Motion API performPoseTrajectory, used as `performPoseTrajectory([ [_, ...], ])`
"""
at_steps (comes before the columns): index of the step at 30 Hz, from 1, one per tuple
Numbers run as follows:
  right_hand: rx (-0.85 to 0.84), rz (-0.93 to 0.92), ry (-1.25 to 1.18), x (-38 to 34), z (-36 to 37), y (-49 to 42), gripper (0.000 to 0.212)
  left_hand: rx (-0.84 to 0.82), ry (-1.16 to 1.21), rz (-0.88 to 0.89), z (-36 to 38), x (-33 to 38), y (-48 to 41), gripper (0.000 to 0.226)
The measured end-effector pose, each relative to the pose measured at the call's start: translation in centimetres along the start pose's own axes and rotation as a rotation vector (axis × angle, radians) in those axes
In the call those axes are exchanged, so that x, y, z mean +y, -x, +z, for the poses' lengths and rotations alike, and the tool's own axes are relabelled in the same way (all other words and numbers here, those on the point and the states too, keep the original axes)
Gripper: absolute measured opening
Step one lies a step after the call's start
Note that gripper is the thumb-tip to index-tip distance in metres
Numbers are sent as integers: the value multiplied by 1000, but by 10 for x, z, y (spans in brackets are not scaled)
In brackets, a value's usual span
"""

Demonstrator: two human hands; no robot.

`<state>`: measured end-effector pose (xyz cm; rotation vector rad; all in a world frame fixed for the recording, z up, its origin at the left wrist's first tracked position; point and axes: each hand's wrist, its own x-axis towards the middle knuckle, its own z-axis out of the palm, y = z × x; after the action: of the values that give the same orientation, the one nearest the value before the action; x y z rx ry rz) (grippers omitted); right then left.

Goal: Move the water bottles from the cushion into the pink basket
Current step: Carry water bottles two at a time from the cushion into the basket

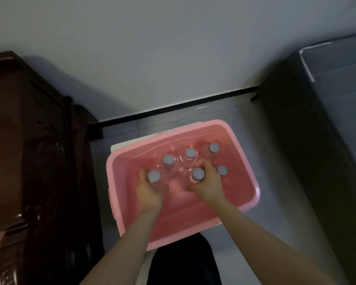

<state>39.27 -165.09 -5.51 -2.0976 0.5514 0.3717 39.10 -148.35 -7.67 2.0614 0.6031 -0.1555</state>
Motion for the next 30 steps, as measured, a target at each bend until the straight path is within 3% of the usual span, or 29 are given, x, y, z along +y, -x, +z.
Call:
performPoseTrajectory([
  [5,-122,-10,169,19,13,-14,49,74,12,-32,14,-18,-20,55],
  [12,-156,-58,212,20,15,-14,44,97,-32,-35,19,-26,-41,69],
  [15,-188,-88,268,19,12,-11,49,44,-5,-59,19,-28,-47,81],
  [19,-170,-258,516,15,-3,-7,49,-28,2,-92,13,-24,-49,79],
  [21,-207,-369,628,12,-8,-7,46,-8,-31,-21,3,-21,-46,75],
  [26,-359,-491,765,-4,-16,-17,30,-54,-321,448,-23,-9,-44,32],
  [30,-324,-485,784,-8,-27,-27,28,-94,-453,472,-27,2,-51,20],
])
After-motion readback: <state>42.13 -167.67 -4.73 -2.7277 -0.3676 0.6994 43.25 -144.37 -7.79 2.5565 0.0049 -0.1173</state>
